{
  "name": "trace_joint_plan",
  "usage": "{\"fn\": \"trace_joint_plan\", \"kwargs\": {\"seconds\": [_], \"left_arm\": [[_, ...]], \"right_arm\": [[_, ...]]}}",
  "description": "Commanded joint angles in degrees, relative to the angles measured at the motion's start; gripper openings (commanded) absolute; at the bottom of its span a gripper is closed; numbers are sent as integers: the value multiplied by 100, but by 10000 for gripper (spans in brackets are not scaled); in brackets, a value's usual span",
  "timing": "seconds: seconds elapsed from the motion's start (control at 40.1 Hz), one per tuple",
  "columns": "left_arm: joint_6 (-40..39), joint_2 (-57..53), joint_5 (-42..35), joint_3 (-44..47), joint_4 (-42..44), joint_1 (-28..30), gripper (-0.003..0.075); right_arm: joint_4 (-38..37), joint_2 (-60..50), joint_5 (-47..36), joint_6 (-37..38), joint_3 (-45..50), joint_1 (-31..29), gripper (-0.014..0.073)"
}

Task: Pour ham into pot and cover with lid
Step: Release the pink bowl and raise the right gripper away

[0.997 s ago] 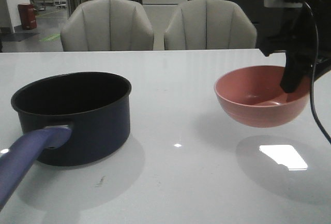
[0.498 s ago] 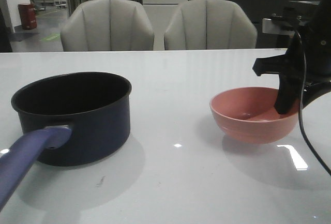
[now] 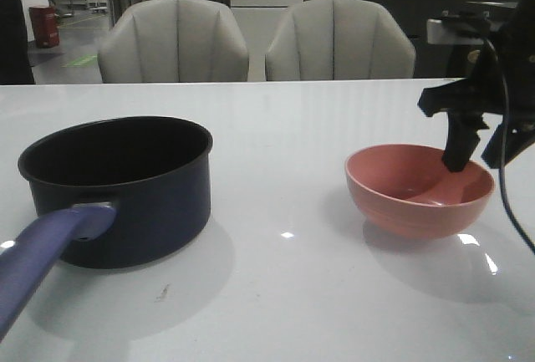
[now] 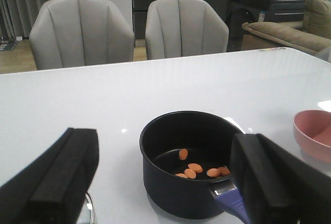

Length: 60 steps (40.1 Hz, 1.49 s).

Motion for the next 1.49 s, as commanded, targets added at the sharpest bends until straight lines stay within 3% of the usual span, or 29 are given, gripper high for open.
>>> {"fn": "trace_joint_plan", "kwargs": {"seconds": [0.0,0.324,0.598,0.997,1.246,1.42,1.47], "left_arm": [[-29,54,-439,-157,-69,-42,563],[-29,54,-439,-157,-69,-42,563],[-29,54,-439,-157,-69,-42,563],[-29,54,-439,-157,-69,-42,563],[-29,54,-439,-157,-69,-42,563],[-29,54,-439,-157,-69,-42,563],[-29,54,-439,-157,-69,-42,563]], "right_arm": [[-313,-760,-241,-81,-130,-28,414],[-399,-2853,-913,-245,480,161,414],[-399,-4655,-2152,-228,2006,564,414],[-14,-7341,-3138,-216,4393,706,414],[60,-8867,-3232,-221,5289,706,414],[60,-9149,-3191,-221,5492,706,405],[60,-9149,-3163,-221,5497,706,357]]}}
